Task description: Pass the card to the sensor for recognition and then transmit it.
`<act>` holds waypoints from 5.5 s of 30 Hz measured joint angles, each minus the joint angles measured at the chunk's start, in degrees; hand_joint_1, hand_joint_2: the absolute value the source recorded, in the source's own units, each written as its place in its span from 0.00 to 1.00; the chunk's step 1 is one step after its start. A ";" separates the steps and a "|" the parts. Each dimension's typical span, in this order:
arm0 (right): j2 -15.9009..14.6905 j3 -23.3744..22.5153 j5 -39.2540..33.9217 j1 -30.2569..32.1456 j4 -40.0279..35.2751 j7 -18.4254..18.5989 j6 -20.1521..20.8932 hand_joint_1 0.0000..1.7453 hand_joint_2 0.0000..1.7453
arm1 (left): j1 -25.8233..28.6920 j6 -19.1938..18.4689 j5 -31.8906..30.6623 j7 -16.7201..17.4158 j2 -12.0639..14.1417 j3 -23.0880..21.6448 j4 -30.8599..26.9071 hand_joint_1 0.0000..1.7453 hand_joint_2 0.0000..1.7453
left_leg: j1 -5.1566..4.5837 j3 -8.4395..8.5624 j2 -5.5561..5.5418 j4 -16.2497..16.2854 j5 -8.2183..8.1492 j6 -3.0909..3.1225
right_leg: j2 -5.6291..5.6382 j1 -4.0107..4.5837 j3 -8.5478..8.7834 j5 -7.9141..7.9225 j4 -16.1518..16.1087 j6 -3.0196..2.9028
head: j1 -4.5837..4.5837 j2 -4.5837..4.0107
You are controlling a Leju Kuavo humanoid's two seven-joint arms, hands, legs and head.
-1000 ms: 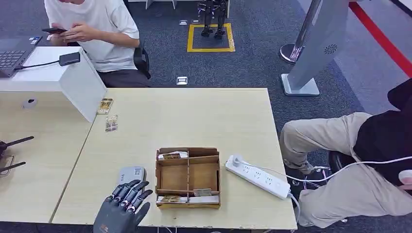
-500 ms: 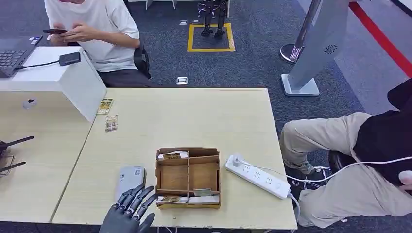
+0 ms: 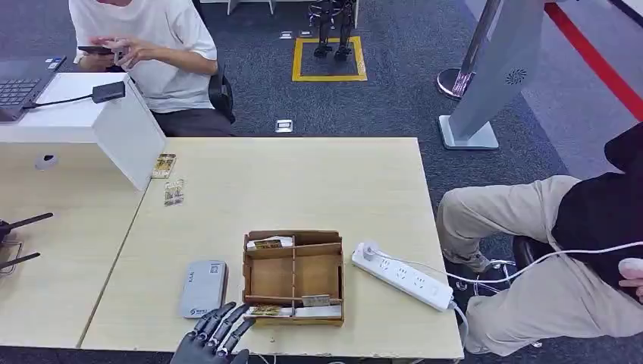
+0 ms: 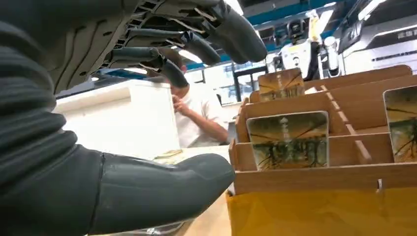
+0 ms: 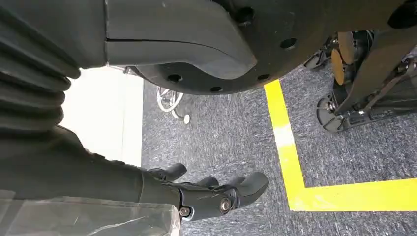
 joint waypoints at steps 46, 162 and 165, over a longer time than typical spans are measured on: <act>0.00 -0.18 -0.02 0.06 0.15 -0.22 0.00 0.00 1.00 | -4.73 0.00 2.27 -11.04 -8.83 1.05 2.49 0.17 1.00 | 0.00 0.00 -0.01 0.00 0.00 0.00 | 0.00 0.00 0.01 0.00 0.00 0.00 | 0.00 0.00; 0.00 -0.64 -0.68 0.10 0.11 0.24 -0.15 0.00 1.00 | -1.02 0.02 -0.83 -17.11 -12.52 23.54 -3.76 1.00 1.00 | 0.00 0.00 -0.02 0.00 0.01 0.00 | -0.01 0.00 0.01 0.01 0.00 0.00 | 0.00 0.00; 0.00 -0.64 -0.57 0.09 0.09 0.31 -0.15 0.00 1.00 | -1.19 0.02 -1.09 -16.79 -12.39 23.52 -3.85 1.00 1.00 | 0.00 0.01 -0.02 0.00 0.01 0.00 | -0.01 0.00 0.01 0.01 0.00 0.00 | 0.02 0.00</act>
